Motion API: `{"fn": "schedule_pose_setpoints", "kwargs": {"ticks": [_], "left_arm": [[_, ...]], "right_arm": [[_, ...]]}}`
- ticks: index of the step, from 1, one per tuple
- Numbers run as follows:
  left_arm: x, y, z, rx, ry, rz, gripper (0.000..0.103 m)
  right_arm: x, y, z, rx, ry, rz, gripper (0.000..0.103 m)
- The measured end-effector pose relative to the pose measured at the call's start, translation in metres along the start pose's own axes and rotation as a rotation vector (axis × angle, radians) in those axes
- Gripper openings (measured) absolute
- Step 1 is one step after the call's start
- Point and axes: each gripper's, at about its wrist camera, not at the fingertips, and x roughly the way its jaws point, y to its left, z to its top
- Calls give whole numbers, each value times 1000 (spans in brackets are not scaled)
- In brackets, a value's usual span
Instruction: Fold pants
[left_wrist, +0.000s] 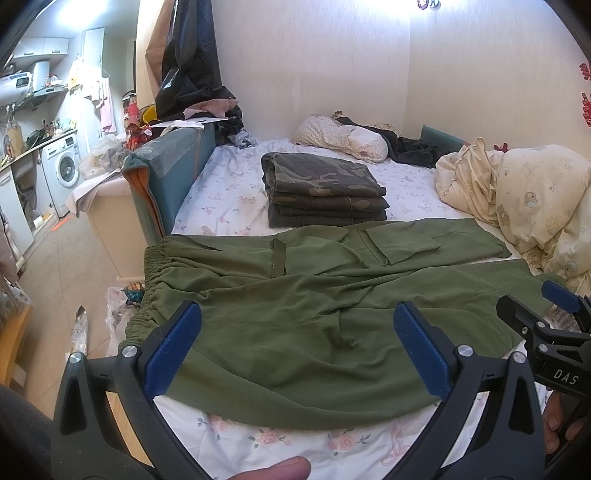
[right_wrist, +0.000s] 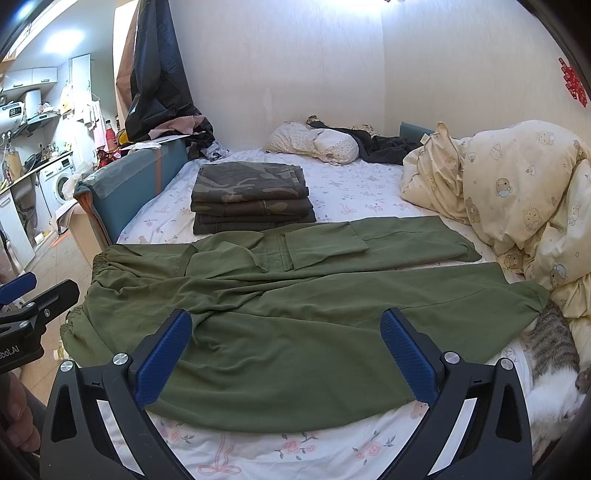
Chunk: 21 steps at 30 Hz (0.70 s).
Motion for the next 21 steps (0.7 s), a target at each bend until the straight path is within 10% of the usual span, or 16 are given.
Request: {"fn": "schedule_pose_setpoints", "kwargs": {"ticks": [21], "left_arm": [[-2,1,1,-6,2,-2,102]], "right_arm": [[1,1,-2,2,4,3,103]]}}
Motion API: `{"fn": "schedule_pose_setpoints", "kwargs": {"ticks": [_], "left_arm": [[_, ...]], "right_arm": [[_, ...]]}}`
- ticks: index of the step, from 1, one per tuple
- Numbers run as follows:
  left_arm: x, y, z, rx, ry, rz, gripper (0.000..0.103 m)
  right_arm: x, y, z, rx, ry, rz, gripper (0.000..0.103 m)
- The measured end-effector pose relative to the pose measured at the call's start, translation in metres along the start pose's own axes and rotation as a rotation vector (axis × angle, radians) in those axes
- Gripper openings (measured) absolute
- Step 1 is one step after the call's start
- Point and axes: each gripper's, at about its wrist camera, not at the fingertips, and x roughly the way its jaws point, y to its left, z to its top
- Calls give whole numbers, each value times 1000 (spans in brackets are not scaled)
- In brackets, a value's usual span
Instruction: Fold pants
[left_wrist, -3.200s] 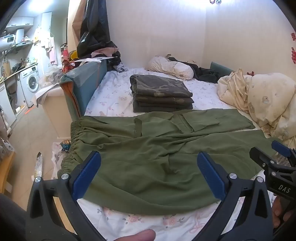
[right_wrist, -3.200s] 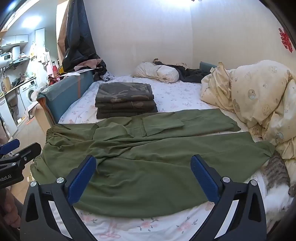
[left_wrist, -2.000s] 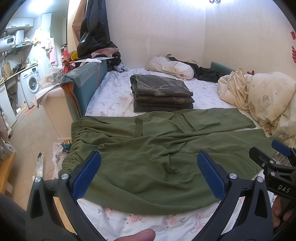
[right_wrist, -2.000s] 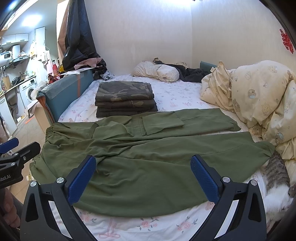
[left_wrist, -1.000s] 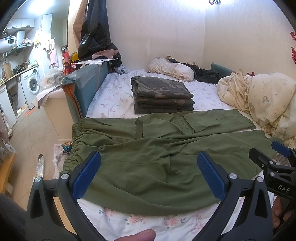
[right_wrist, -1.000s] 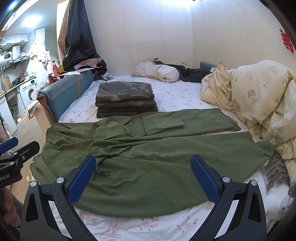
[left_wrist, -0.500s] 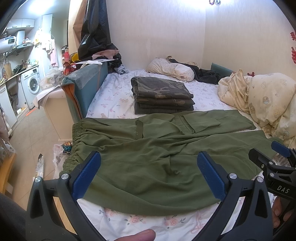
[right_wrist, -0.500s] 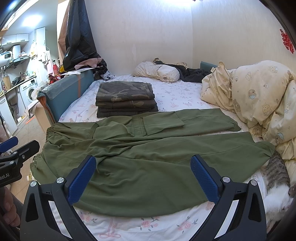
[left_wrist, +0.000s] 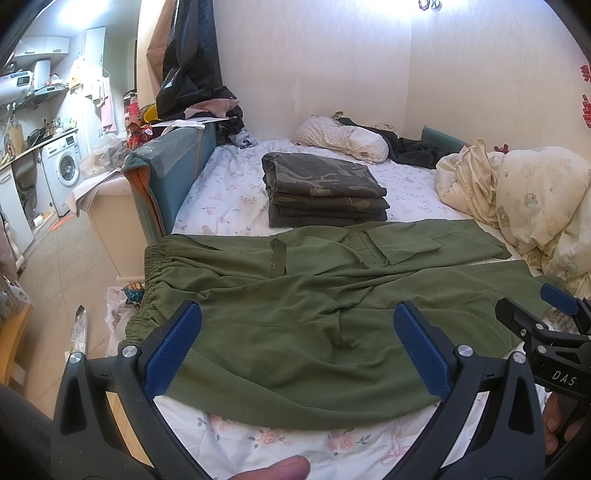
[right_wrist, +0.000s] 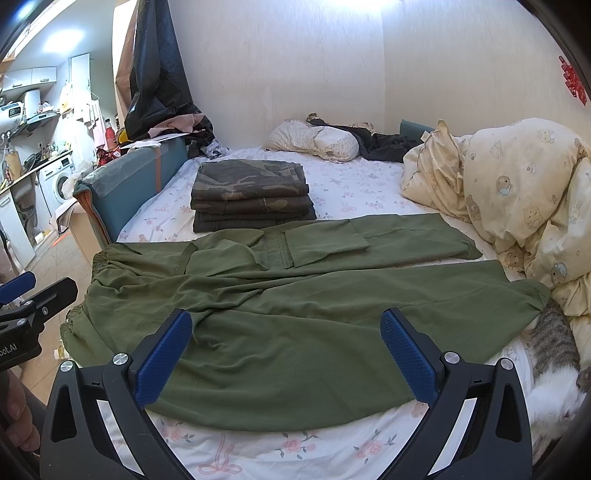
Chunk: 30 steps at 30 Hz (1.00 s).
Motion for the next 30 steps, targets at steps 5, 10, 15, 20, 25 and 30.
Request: {"fn": "schedule_pose_setpoints", "kwargs": {"ticks": [5,10,15,20,25,30], "left_arm": [[-5,5,7,-14,13,-43,102],[-3,15,15,9,6,-15,102],[11,40,24,-4,57,56,102],[29,111,24,-100,106,188,102],[53,188,10,-218,232,365,102],[111,264,-55,-634,476,390,97]], "right_arm": [[0,1,2,12,-8,27,103],[-4,-5,8,53,-11,57,103],[-7,-23,17,124,5,98,103],[-5,-42,22,196,25,107,103],[3,-51,22,253,66,127,103],[9,-45,22,247,81,135,103]]}}
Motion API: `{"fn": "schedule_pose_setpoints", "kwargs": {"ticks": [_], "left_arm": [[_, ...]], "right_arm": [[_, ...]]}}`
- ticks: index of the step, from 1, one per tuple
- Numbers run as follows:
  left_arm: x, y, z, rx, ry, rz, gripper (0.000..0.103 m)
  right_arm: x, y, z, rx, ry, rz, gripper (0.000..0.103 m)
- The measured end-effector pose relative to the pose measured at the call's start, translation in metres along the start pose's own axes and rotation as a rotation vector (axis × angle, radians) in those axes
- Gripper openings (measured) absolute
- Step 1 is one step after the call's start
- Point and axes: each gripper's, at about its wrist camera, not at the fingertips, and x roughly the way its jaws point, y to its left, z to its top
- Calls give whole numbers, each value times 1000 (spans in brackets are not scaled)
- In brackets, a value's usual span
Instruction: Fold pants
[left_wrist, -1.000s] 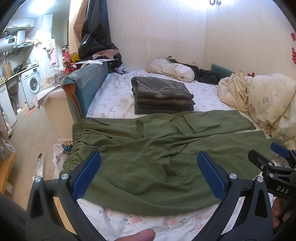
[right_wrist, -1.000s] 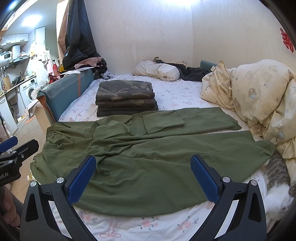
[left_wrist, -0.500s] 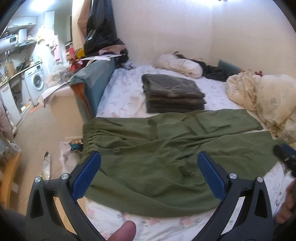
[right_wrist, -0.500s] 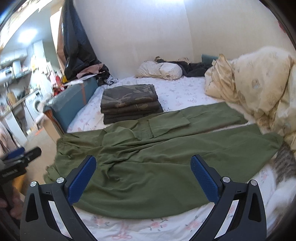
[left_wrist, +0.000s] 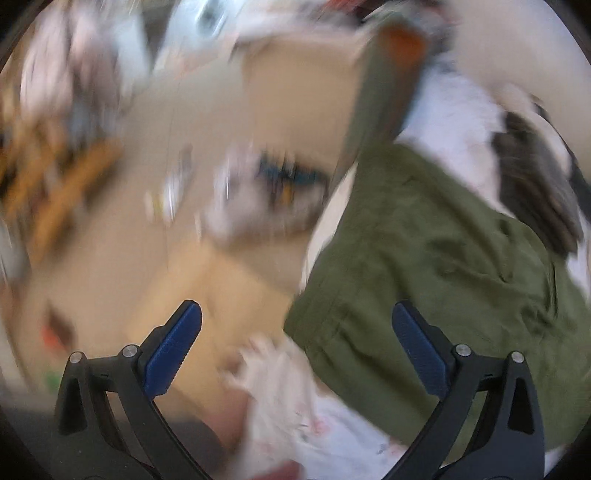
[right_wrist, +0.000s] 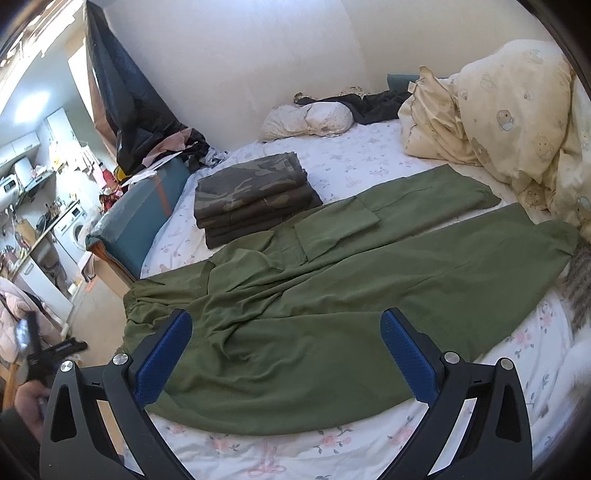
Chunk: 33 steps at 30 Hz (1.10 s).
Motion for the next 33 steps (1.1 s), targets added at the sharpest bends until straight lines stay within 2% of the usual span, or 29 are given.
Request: {"fn": "schedule_pose_setpoints", "kwargs": {"ticks": [1,2,3,6,7,9,10,11,13,16,18,19,22,24,26,28,30,31,33], "left_arm": [[10,4,-3,-49,31,-11,88],[23,8,-8,-97,56,-20,86],[36,8,-13,-118,80,-33,86],[59,1,-24,-143,108,-51,68],[63,1,-26,-167,108,-73,59],[62,0,-29,-190,105,-90,49],[60,-2,-29,-187,104,-99,32],[55,-7,-30,-173,88,-114,24],[43,-18,-23,-117,37,-109,14],[12,-29,-20,-68,-16,-126,10],[-8,-36,-14,-49,-17,-114,10],[-17,-43,-9,-7,-20,-110,10],[-35,-65,0,130,-30,-12,10],[-40,-78,2,213,-21,31,10],[-42,-87,2,275,-30,65,10],[-39,-88,3,280,-20,69,10],[-34,-85,4,259,-8,71,10],[-32,-82,4,236,0,69,10],[-30,-80,3,213,10,57,9]], "right_arm": [[2,1,-1,-5,5,-1,103],[3,1,-1,-7,11,-1,103],[5,0,-1,-7,18,-1,103],[8,-6,-2,2,25,-22,103],[9,-8,-2,10,30,-28,103],[12,-14,-1,25,38,-30,103],[14,-17,-1,31,44,-35,103],[15,-19,-1,40,50,-37,103],[18,-23,-1,61,62,-33,103],[18,-23,-2,66,64,-35,103],[17,-20,-4,65,61,-28,103],[17,-19,-5,66,60,-20,103],[24,-16,-13,94,107,57,103],[41,-20,-28,175,212,150,103],[69,-26,-54,240,377,201,103],[95,-42,-85,358,516,180,103],[114,-73,-111,577,601,183,103],[119,-93,-119,693,609,154,103],[118,-130,-121,835,544,45,103]]}}
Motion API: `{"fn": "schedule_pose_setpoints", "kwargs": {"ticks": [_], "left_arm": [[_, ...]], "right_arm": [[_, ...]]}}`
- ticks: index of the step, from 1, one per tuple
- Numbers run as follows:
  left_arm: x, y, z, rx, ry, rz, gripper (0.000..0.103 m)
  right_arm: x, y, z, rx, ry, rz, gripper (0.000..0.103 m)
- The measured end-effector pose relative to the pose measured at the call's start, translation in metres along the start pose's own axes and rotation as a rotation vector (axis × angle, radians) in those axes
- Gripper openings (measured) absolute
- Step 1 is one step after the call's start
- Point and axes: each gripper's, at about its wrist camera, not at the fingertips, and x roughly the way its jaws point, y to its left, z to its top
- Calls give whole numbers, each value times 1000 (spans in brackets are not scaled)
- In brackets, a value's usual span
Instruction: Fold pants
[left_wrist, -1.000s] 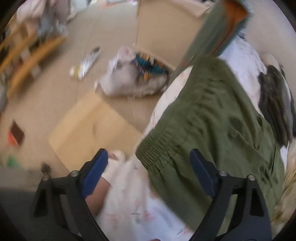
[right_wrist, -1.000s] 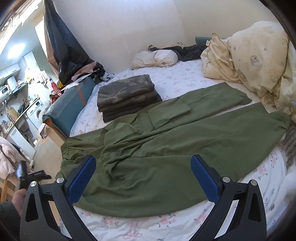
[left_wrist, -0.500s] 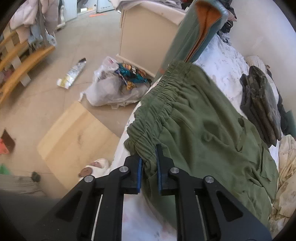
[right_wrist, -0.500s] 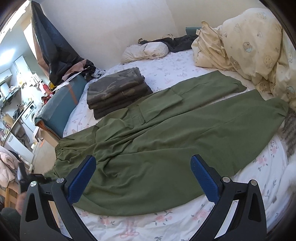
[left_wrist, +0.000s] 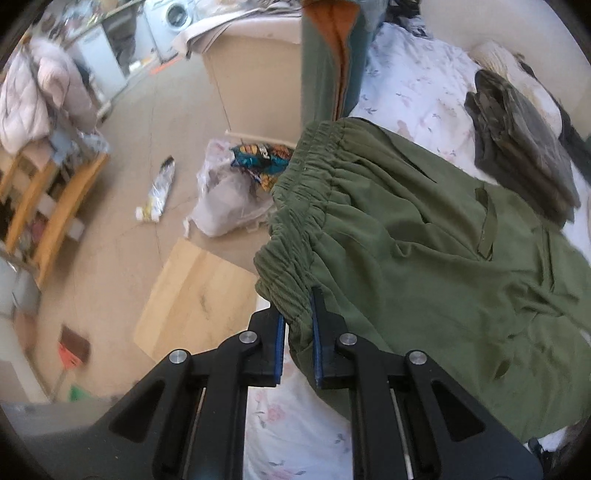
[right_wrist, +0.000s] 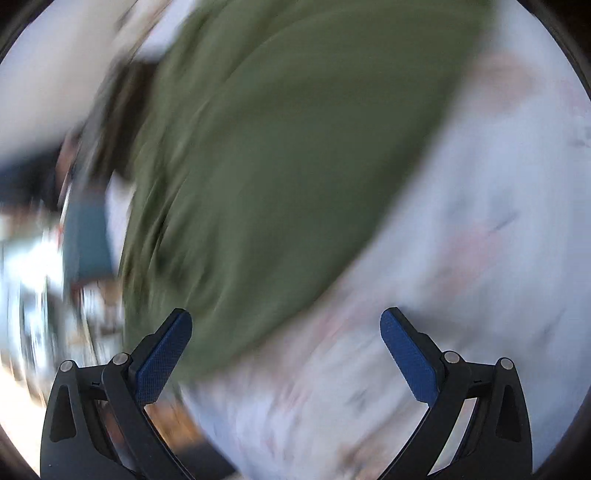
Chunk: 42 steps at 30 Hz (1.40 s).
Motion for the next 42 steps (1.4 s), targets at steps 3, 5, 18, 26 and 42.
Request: {"fn": "schedule_pose_setpoints", "kwargs": {"ticks": [3,5,18,26,42], "left_arm": [[2,-2,0,18,-10,-2,9],[4,-1,0,19,-7,-11,9],[5,11,-1,-6,4,-15,9],[-1,2,2,2,-16,-5,9],[-11,41,66,-172,87,-209,9]], "right_arm": [[-28,-19,38,134,-162,-18,103],[-48,-28,67,190,-266,-48,103],[-148,-84,204,349,-548,-65,96],[-170,-98,197,369,-609,-222,0],[-244,70,261,-5,-750,-230,0]]}}
